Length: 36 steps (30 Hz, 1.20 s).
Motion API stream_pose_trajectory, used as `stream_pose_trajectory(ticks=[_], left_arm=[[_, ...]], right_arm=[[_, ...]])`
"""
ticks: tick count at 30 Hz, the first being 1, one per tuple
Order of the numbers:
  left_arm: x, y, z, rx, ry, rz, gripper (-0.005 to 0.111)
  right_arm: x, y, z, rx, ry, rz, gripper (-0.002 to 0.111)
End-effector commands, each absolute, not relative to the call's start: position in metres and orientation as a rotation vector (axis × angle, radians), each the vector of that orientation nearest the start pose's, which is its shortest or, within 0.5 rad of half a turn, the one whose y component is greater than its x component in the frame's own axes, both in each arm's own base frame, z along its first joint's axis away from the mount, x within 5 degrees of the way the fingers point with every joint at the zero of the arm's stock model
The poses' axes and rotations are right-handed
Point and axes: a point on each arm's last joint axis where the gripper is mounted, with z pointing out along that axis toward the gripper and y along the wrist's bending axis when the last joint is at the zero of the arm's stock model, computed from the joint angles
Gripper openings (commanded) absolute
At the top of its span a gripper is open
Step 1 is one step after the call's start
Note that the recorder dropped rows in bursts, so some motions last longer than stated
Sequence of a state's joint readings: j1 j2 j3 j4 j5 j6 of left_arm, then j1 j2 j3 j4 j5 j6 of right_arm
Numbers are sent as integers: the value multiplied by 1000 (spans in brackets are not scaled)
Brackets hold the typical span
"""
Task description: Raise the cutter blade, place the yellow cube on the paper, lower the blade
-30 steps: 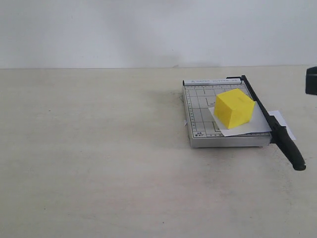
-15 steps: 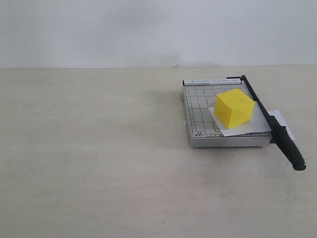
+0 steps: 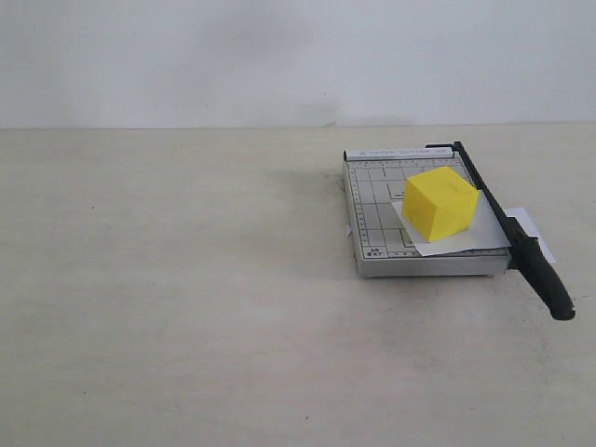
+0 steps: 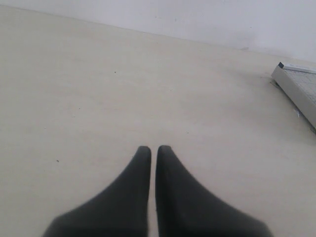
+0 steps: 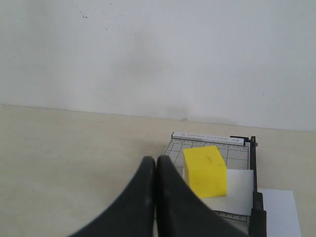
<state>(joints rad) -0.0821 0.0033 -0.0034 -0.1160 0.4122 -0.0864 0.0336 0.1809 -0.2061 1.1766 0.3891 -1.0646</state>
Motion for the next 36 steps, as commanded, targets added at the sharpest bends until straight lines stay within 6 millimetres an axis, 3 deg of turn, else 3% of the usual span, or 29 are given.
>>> stream_pose_trajectory(ticks=[1,7,14,20,36], left_arm=[[51,-9,176,-66,1899,-243,4],[51,-9,176,-66,1899,-243,4],[51,-9,176,-66,1899,-243,4],[51,-9,176,-66,1899,-243,4],[51,-9,176,-66,1899,-243,4]], right_arm=[[59,34,257,-230,1603,378,0],[62,28,235,-165,1632,336,0],[51,22,218,-91,1591,305,0],[54,15,196,78,1718,330,0],[55,9,199,118,1672,305,0]])
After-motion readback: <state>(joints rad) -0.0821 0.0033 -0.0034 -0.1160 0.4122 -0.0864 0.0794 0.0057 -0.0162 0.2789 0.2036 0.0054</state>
